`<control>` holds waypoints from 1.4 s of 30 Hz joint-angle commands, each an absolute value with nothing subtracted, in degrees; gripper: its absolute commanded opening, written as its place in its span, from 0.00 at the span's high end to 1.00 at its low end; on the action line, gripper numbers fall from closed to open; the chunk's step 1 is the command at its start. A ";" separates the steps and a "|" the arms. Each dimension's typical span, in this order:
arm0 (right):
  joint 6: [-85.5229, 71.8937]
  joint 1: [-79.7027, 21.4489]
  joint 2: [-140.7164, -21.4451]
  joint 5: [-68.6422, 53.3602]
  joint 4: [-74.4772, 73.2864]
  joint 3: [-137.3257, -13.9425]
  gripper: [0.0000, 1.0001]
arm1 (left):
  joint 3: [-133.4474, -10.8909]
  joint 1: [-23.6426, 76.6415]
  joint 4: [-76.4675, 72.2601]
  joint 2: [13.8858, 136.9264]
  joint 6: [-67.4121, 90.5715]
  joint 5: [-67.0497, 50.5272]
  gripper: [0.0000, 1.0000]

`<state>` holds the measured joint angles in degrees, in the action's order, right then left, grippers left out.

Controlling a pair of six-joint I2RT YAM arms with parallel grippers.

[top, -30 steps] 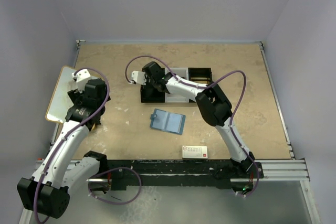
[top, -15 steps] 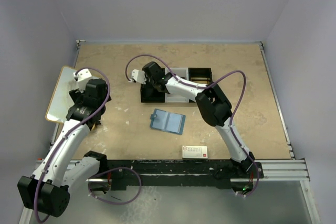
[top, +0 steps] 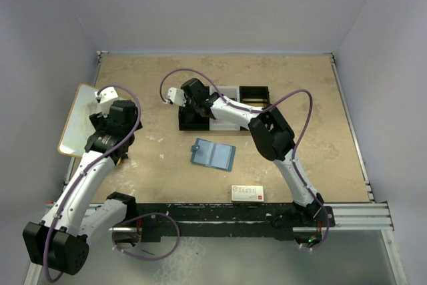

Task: Take the credit cards out of the card holder
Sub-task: Place the credit card in the storage box, then move the distractor to the center of the board.

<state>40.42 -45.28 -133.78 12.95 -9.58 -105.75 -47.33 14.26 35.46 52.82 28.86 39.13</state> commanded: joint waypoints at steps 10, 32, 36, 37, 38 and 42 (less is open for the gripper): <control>37.19 -45.00 -130.92 12.55 -7.02 -105.49 0.44 | -47.41 14.05 33.62 52.93 27.77 37.79 0.20; -17.69 -39.91 -95.03 9.94 -17.19 -84.67 0.30 | -47.56 14.06 33.58 52.22 27.47 37.41 0.20; -24.97 -40.83 -83.91 -6.20 -18.58 -71.76 0.31 | -47.11 14.06 32.81 51.71 26.46 35.18 0.20; -27.94 -41.25 -81.56 -9.37 -19.12 -68.62 0.32 | -47.08 14.06 32.65 51.63 26.33 34.96 0.20; -30.44 -42.29 -79.64 -11.48 -19.55 -65.82 0.32 | -47.01 14.06 32.69 51.56 26.29 34.80 0.19; -40.79 -51.43 -74.41 -11.71 -23.00 -60.02 0.28 | -47.01 14.06 32.71 51.70 26.35 34.89 0.19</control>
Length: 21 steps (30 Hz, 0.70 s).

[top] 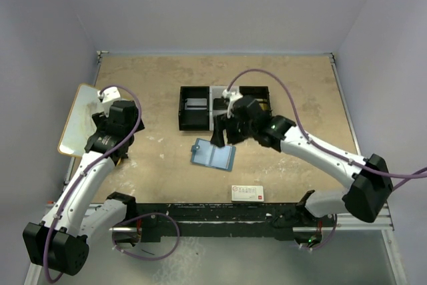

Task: Take the credit cards out of the card holder
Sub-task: Move the distractor to the center of the board.

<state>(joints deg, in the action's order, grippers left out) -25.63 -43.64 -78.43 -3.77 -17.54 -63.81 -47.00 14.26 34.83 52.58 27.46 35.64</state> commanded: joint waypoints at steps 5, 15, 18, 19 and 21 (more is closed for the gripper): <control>-52.11 -65.12 -78.57 -5.16 -32.31 -61.05 0.29 | -47.08 14.06 32.85 52.17 26.36 34.39 0.20; -57.69 -73.03 -87.92 -3.79 -33.78 -57.59 0.29 | -47.04 14.07 32.97 52.12 26.46 34.01 0.20; -62.53 -72.35 -86.98 -0.95 -39.47 -53.23 0.28 | -47.05 14.07 33.04 52.13 26.45 34.10 0.20; -63.48 -70.90 -85.71 0.48 -40.16 -51.18 0.28 | -47.06 14.06 32.97 52.13 26.45 34.10 0.20; -64.09 -66.03 -82.36 0.02 -38.02 -45.68 0.29 | -47.09 14.06 32.88 52.23 26.46 34.06 0.20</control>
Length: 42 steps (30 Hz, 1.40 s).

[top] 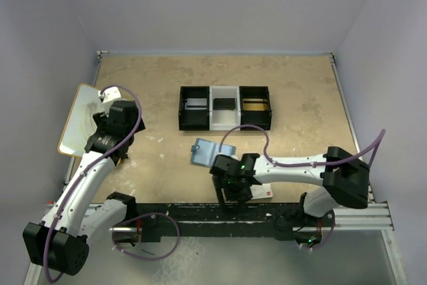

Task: Take the credit cards out of the card holder
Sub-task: Move the distractor to the center of the board.

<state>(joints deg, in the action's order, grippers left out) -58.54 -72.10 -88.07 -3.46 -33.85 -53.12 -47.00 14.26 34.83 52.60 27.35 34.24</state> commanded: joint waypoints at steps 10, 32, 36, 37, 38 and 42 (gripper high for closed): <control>-63.21 -43.63 -67.31 6.57 -36.84 -37.06 0.29 | -47.02 14.06 32.70 52.32 26.31 33.58 0.20; -59.52 -55.93 -66.20 -10.11 -32.58 -36.84 0.27 | -47.02 14.06 32.52 52.79 26.05 32.97 0.20; -62.22 -55.90 -64.40 -6.66 -35.71 -36.38 0.27 | -46.93 14.06 32.32 53.20 25.97 32.50 0.20; -63.27 -55.95 -64.49 -5.13 -37.25 -36.51 0.26 | -46.89 14.06 32.33 53.30 25.91 32.37 0.20; -64.38 -55.96 -64.72 -4.00 -38.93 -36.48 0.26 | -46.92 14.06 32.31 53.41 25.93 32.30 0.20; -66.68 -55.90 -66.56 -3.66 -40.51 -36.47 0.24 | -46.79 14.06 32.26 53.52 25.91 32.32 0.20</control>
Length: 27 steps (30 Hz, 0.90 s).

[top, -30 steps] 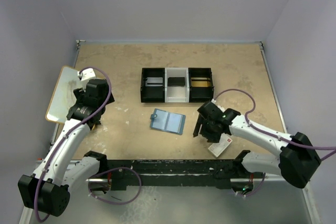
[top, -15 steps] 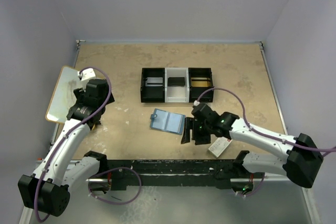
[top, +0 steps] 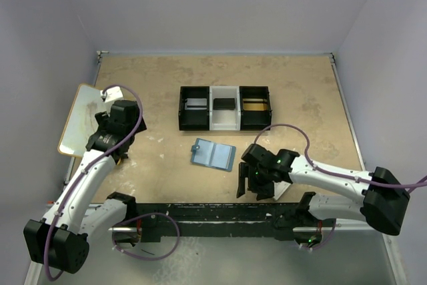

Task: Take the credit cards out of the card holder
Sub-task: Move the distractor to the center of the board.

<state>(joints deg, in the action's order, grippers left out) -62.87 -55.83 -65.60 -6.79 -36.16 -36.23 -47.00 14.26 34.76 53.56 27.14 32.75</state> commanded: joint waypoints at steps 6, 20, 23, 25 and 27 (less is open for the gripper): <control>-69.28 -55.91 -66.88 -3.32 -41.30 -34.79 0.22 | -46.87 14.08 32.28 53.71 25.88 32.19 0.21; -75.44 -48.32 -80.89 8.01 -42.41 -40.37 0.20 | -46.79 14.07 32.47 53.89 25.92 32.50 0.21; -75.12 -43.62 -79.22 10.65 -42.66 -40.14 0.20 | -46.85 14.06 32.44 53.89 25.99 32.61 0.21; -73.52 -40.20 -76.74 12.06 -41.07 -39.63 0.20 | -46.82 14.06 32.50 54.05 26.02 32.60 0.21; -70.97 -34.89 -75.03 11.90 -38.73 -38.04 0.20 | -46.86 14.06 32.57 54.10 26.00 32.61 0.21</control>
